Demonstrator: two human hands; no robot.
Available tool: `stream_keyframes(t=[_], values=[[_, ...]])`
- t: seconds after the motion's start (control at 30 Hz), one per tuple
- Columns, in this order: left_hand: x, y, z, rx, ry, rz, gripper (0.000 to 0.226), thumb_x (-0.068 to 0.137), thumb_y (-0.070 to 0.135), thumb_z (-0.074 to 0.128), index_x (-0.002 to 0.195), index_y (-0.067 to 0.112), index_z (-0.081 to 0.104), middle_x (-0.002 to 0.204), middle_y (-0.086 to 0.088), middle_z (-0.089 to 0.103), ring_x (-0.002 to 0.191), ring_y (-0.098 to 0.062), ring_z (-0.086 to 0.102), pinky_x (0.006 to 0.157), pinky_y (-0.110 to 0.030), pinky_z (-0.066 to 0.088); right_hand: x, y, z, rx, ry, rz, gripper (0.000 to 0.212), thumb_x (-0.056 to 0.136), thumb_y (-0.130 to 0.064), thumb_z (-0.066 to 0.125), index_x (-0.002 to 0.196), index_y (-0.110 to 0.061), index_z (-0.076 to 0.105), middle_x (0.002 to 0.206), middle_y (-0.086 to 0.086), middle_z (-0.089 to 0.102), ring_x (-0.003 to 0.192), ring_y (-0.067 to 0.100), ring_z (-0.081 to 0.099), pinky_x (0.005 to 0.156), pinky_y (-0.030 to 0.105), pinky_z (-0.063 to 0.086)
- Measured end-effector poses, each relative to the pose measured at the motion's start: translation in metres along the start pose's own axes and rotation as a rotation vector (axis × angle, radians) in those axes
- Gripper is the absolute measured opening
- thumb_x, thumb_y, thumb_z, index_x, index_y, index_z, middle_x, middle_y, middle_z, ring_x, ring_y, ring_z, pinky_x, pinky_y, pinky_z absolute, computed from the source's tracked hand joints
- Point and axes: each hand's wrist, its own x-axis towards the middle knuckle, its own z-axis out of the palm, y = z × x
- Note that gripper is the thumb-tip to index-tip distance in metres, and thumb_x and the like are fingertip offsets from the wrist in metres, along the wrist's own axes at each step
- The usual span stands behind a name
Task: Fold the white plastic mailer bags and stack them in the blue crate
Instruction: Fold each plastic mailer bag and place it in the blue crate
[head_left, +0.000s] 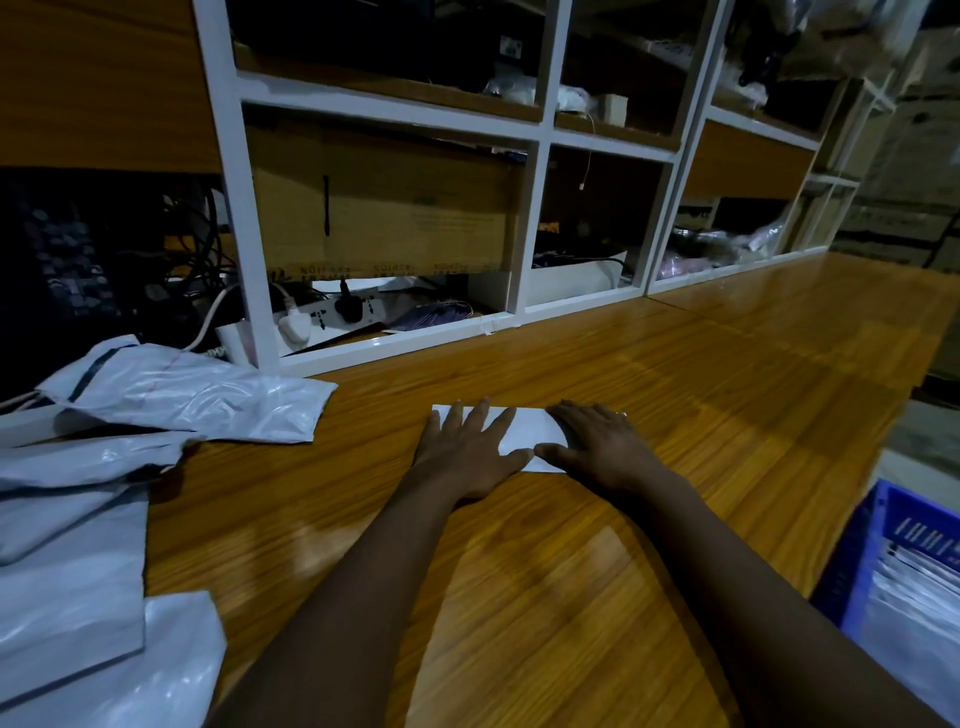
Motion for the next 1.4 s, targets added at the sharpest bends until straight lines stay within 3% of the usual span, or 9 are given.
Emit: stream_keyframes(t=[0.23,0.4,0.53,0.7,0.8,1.07,1.2,1.3,1.4], values=[[-0.018,-0.010,-0.002,-0.017,-0.031,-0.117,0.085,0.088,0.081,0.018,0.156,0.035,-0.008,0.165,-0.004,-0.015,0.151,-0.030,-0.013,0.117,-0.054,-0.009,-0.002,0.002,-0.001,-0.056,-0.096,0.059,0.087,0.081,-0.085,0.016,0.156,-0.040,0.007,0.166,-0.004,0.007,0.148,0.047,-0.001,0.118,0.059,0.003],[-0.039,-0.008,-0.003,0.033,0.035,-0.093,0.074,0.095,0.071,0.011,0.157,0.034,-0.005,0.165,0.000,-0.013,0.151,-0.026,-0.016,0.116,-0.058,-0.013,-0.010,0.001,0.000,-0.092,0.003,0.028,0.079,0.088,-0.082,0.009,0.155,-0.040,0.016,0.166,0.001,0.011,0.150,0.042,0.005,0.116,0.065,0.007],[-0.054,-0.002,-0.001,0.063,0.075,0.013,0.067,0.100,0.063,0.014,0.158,0.032,0.000,0.165,0.003,-0.009,0.152,-0.022,-0.010,0.118,-0.059,-0.008,-0.025,-0.007,-0.004,-0.227,0.055,-0.135,0.060,0.101,-0.060,0.028,0.152,-0.029,0.031,0.165,0.004,0.016,0.151,0.035,0.011,0.117,0.060,0.017],[-0.068,0.006,0.002,0.014,0.065,0.084,0.061,0.103,0.055,0.020,0.158,0.033,0.006,0.165,0.007,-0.005,0.152,-0.019,-0.007,0.120,-0.056,-0.004,-0.055,-0.022,-0.003,-0.079,0.013,-0.231,0.058,0.105,-0.049,0.031,0.157,-0.028,0.019,0.165,-0.003,0.009,0.153,0.022,0.003,0.121,0.049,0.010],[-0.075,0.010,0.002,0.021,0.043,0.088,0.059,0.103,0.054,0.019,0.158,0.032,0.007,0.165,0.008,-0.005,0.152,-0.018,-0.004,0.121,-0.052,-0.001,-0.069,-0.026,-0.004,-0.109,-0.025,-0.251,0.055,0.106,-0.046,0.030,0.156,-0.024,0.025,0.165,-0.001,0.012,0.152,0.025,0.008,0.118,0.050,0.017],[-0.087,0.004,-0.003,0.016,-0.001,-0.059,0.065,0.101,0.059,0.015,0.158,0.030,0.002,0.166,0.002,-0.007,0.152,-0.020,-0.004,0.120,-0.055,0.000,-0.081,-0.020,-0.001,-0.164,0.008,-0.108,0.082,0.098,-0.059,-0.009,0.139,-0.016,0.047,0.159,0.014,0.030,0.145,0.044,0.027,0.109,0.064,0.031],[-0.089,0.002,-0.005,-0.011,0.013,-0.117,0.066,0.101,0.059,0.015,0.158,0.028,0.005,0.166,-0.002,-0.004,0.152,-0.022,-0.001,0.120,-0.057,0.000,-0.080,-0.018,0.004,-0.103,0.024,0.037,0.057,0.099,-0.043,0.017,0.107,-0.011,0.063,0.126,0.018,0.058,0.123,0.042,0.052,0.090,0.059,0.046],[-0.091,0.003,-0.005,-0.029,0.102,-0.117,0.063,0.101,0.058,0.020,0.157,0.029,0.014,0.166,-0.005,0.002,0.152,-0.027,0.002,0.119,-0.058,-0.002,-0.079,-0.019,-0.004,0.043,0.191,0.150,0.044,0.102,-0.045,0.029,0.128,-0.024,0.058,0.142,0.008,0.050,0.135,0.041,0.040,0.103,0.055,0.035],[-0.087,0.005,-0.005,0.008,0.252,-0.043,0.055,0.101,0.054,0.032,0.152,0.035,0.030,0.165,-0.004,0.010,0.151,-0.029,0.005,0.118,-0.058,0.000,-0.073,-0.015,-0.005,0.092,0.304,0.110,0.029,0.099,-0.044,0.052,0.121,-0.033,0.067,0.154,0.002,0.042,0.148,0.033,0.024,0.113,0.056,0.024]])
